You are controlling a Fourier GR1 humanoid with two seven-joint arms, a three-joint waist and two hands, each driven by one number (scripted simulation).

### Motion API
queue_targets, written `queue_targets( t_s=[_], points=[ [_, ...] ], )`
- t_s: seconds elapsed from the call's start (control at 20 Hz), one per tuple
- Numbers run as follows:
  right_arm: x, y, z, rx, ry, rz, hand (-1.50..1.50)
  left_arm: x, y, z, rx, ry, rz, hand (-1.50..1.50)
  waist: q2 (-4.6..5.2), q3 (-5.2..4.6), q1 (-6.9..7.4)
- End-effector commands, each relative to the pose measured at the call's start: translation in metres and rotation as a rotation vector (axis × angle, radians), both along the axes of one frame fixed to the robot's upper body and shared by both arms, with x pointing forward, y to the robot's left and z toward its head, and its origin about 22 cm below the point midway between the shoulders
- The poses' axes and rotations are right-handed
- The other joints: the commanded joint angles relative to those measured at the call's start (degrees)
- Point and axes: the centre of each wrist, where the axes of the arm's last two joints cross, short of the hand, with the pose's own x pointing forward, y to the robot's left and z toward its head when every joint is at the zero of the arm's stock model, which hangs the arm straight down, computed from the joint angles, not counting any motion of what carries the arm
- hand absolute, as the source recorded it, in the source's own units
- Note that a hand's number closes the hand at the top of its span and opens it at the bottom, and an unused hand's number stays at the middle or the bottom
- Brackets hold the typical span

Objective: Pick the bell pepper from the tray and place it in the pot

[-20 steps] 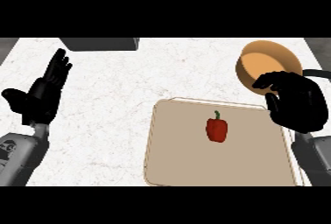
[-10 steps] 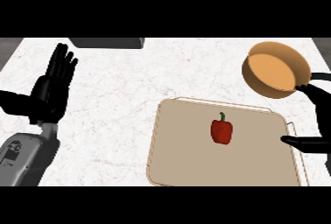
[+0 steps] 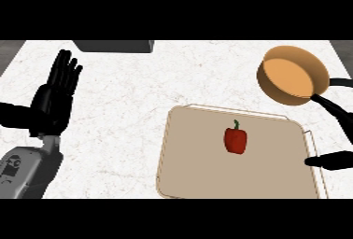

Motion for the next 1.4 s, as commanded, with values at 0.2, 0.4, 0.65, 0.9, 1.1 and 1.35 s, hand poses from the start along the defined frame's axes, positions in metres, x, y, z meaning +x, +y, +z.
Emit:
queue_targets(
  t_s=[0.2,0.4,0.65,0.9,1.1,1.35],
  points=[
    [0.016,0.024,0.011,-0.160,-0.062,0.185,-1.50,0.008,0.007,-0.009,-0.005,0.007,0.037,0.00,-0.25,-0.21,-1.65],
    [0.020,0.050,0.000,-0.176,0.006,0.173,-1.50,0.006,0.007,0.010,-0.011,0.021,0.017,0.00,-0.34,-0.19,-1.44],
    [0.014,0.070,0.000,-0.217,0.077,0.191,-1.50,0.005,0.003,0.010,-0.017,0.000,0.030,0.00,-0.42,-0.21,-1.67],
    [0.022,0.102,-0.031,-0.222,0.043,0.211,-1.50,0.001,0.014,0.004,0.008,0.011,0.010,0.00,-0.29,-0.18,-1.28],
    [0.017,0.109,-0.027,-0.179,-0.008,0.218,-1.50,-0.008,0.019,0.009,-0.022,0.009,0.036,0.00,-0.38,-0.19,-1.48],
    [0.029,0.126,-0.027,-0.170,-0.010,0.203,-1.50,-0.001,0.002,-0.011,0.006,-0.001,0.020,0.00,-0.27,-0.19,-1.40]
  ],
)
